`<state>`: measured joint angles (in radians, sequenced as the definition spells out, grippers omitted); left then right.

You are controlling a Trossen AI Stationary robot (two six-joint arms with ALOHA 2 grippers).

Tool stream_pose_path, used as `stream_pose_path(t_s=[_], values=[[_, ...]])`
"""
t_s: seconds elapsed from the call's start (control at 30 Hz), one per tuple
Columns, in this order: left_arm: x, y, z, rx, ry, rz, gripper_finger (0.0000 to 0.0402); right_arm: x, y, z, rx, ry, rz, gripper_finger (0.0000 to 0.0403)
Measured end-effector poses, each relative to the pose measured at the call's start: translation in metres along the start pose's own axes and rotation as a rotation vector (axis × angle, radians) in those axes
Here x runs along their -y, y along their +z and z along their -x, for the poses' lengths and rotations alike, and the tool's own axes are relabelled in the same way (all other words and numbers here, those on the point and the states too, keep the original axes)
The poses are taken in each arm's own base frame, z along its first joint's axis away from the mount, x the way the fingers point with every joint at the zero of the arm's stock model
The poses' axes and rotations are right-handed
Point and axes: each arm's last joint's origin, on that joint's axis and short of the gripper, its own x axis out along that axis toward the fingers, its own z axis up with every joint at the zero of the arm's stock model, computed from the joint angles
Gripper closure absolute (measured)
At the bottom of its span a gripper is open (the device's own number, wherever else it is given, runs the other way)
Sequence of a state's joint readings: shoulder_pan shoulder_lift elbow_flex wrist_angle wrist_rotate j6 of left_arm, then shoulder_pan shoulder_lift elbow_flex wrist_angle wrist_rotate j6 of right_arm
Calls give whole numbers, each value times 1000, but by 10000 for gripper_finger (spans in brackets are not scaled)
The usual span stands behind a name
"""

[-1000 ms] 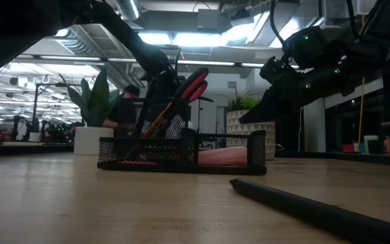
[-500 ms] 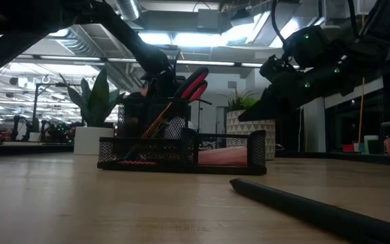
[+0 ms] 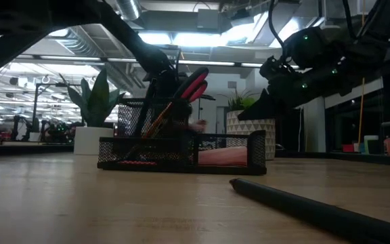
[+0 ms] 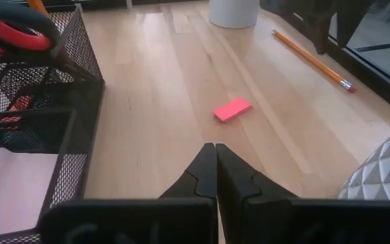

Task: Pick and place office supplies into organizer
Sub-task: Put the orange pencil into the desk organizer

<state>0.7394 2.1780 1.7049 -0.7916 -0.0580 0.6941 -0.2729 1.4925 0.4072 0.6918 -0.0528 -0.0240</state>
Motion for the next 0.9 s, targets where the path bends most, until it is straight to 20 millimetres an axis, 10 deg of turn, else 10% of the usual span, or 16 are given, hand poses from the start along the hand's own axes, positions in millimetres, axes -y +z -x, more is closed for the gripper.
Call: stream_pose_path(t_s=[0.9], values=[[4,-5,1,-77,-12,18,267,8,-2,1,-13,11,17,402]])
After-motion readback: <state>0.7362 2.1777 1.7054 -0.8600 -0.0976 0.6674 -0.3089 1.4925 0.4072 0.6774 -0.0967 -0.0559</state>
